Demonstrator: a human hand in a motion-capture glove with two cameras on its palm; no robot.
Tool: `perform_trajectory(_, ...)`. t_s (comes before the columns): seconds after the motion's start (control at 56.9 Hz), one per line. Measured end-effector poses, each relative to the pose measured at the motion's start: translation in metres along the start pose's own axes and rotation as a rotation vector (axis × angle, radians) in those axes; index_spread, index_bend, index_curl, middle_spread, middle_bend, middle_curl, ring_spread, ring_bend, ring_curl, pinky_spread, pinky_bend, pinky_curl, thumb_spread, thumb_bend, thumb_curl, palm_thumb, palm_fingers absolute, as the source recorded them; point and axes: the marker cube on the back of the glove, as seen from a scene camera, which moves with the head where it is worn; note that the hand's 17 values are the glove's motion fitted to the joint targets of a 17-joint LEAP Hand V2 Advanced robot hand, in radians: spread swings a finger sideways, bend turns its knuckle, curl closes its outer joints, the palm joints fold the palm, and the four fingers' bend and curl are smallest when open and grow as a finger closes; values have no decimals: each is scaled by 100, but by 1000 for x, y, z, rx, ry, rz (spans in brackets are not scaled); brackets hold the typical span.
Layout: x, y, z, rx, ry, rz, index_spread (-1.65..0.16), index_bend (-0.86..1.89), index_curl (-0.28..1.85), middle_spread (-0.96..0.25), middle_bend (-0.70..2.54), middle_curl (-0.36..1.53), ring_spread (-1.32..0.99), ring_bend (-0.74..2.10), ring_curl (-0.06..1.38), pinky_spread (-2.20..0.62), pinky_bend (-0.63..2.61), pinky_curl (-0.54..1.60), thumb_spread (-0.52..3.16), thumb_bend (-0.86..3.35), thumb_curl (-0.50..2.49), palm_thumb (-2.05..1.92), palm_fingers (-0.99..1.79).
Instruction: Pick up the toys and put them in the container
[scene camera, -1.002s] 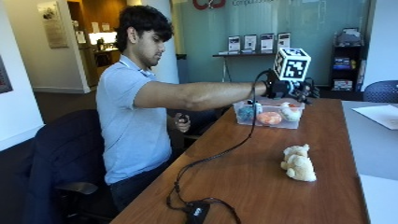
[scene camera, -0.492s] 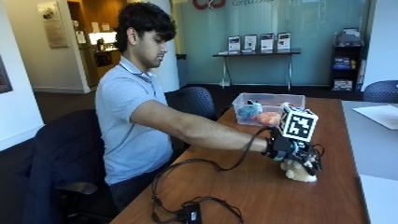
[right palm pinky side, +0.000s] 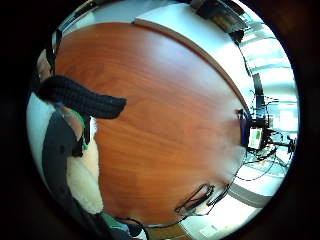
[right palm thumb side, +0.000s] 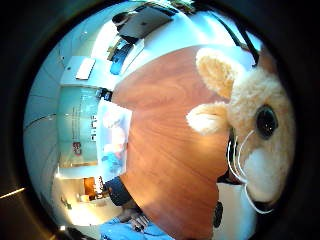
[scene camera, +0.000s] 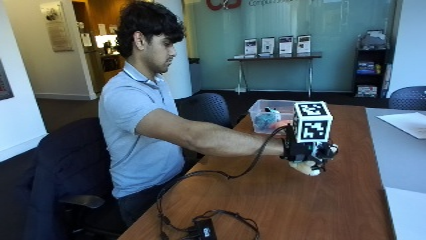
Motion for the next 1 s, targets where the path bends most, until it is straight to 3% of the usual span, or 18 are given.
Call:
perform_trajectory(0.193,-89,-17,-69,72,-32,-73,-23,20,36,-21,92,81,-37,118,73,-34,101,51,159,35,43,55,90)
perform_trajectory(0.352,-193,-23,-135,138,-40,-236,-22,21,41,-21,93,86,-38,121,74,-35,105,53,158,37,43,56,88)
perform_trajectory(0.475,-265,-18,-156,164,-44,-349,-21,21,44,-22,93,90,-38,123,75,-34,107,54,158,37,44,56,87)
perform_trajectory(0.721,-373,3,-130,98,-104,-550,-22,20,52,-21,90,92,-35,119,73,-32,105,55,159,27,36,32,75)
perform_trajectory(0.932,-400,8,-105,-26,-27,-530,-24,18,55,-21,88,92,-34,117,70,-29,105,53,159,24,32,21,71)
perform_trajectory(0.984,-397,9,-100,-115,54,-512,-25,18,56,-21,84,91,-34,113,71,-27,100,53,156,19,29,12,48)
perform_trajectory(1.002,-395,9,-98,-136,78,-513,-26,15,56,-20,79,88,-33,107,69,-24,98,53,152,14,27,4,28)
